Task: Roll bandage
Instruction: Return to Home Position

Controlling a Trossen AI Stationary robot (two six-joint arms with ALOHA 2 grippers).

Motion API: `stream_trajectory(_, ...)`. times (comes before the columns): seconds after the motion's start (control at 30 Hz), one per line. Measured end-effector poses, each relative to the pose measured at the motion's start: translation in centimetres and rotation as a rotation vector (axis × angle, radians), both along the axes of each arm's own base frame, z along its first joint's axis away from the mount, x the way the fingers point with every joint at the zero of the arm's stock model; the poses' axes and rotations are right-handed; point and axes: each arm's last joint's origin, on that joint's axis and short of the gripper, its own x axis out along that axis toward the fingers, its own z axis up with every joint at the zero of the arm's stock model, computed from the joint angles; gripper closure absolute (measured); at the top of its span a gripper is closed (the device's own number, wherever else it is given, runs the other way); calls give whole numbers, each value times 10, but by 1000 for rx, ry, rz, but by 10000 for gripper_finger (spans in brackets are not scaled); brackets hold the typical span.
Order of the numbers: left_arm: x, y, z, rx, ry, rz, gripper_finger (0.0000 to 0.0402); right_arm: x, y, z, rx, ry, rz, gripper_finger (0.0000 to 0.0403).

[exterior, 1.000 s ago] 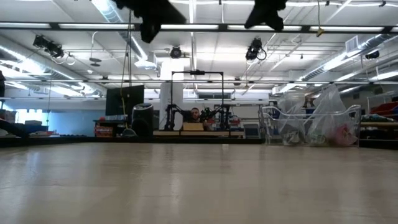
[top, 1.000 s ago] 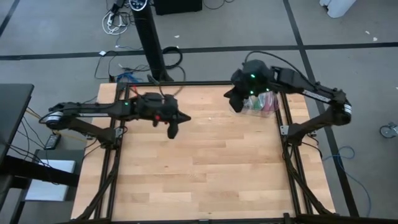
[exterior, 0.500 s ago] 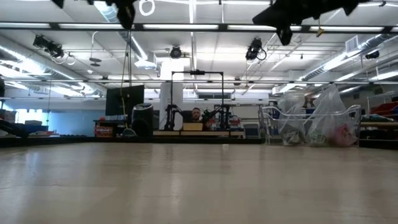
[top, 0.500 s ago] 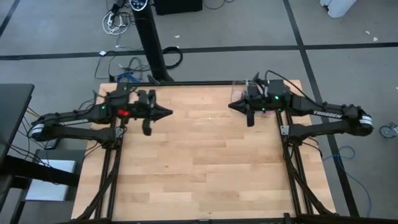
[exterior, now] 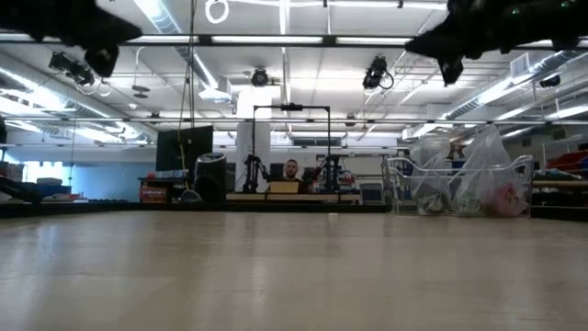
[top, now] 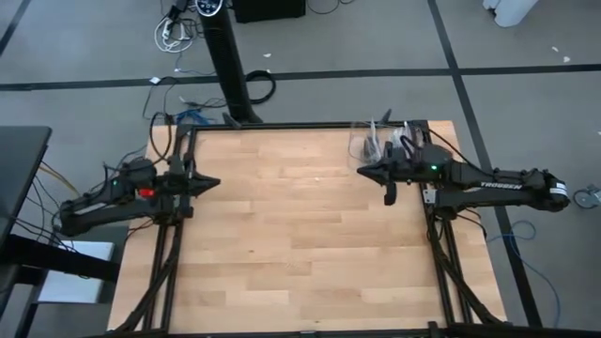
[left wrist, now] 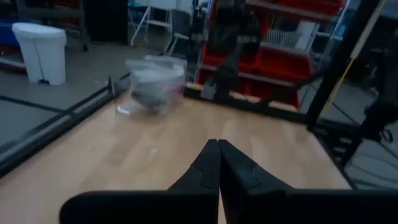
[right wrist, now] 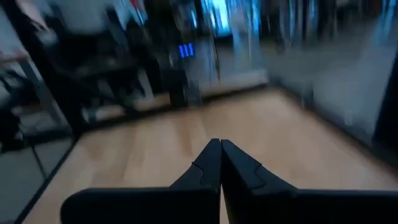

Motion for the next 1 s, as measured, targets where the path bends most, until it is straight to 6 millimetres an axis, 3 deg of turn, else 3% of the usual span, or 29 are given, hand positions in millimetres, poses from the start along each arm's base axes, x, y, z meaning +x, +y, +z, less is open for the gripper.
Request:
stream_trajectory(0.13, -12, -2, -18, -11, -29, 14, 398, -6, 4, -16, -33, -146, 19, 401)
stream_trajectory(0.37, -9, -2, -22, -21, -21, 4, 397, -16, 11, -69, 35, -266, 1, 402)
stream_trajectory(0.6, 0, 1, -46, -33, 43, 35, 396, -25, 23, -70, -23, -298, 0, 402)
stream_trajectory(0.87, -3, 3, -37, 28, 17, 112, 396, -44, 36, -68, -122, -276, -72, 403)
stream_trajectory(1.0, -1, 3, -43, 27, 30, 113, 396, -54, 40, -76, -127, -207, -87, 403)
